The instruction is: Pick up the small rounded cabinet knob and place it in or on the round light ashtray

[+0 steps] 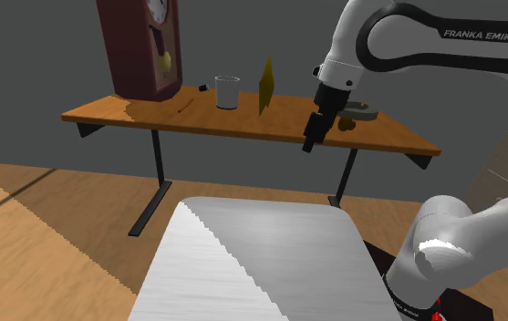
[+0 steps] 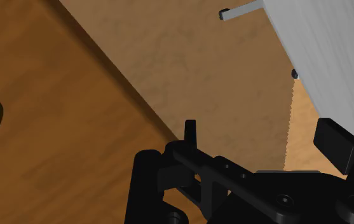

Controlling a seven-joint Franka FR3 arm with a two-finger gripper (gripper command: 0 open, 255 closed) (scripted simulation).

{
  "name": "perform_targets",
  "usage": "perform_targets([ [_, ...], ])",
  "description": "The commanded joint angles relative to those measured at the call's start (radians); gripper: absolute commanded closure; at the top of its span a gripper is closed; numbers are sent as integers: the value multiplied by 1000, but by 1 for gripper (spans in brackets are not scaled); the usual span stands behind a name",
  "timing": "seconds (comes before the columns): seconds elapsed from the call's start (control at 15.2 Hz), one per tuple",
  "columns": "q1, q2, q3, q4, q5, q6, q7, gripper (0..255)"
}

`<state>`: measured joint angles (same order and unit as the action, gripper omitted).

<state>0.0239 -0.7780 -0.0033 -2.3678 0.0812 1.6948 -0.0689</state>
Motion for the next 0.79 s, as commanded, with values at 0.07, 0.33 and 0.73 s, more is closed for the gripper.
perform_targets([
  [0.07, -9, 6, -19, 18, -14, -22, -17, 0],
  [0.33, -63, 43, -79, 102, -57, -107, -94, 0],
  [0.73, -105, 128, -182, 257, -132, -224, -198, 0],
])
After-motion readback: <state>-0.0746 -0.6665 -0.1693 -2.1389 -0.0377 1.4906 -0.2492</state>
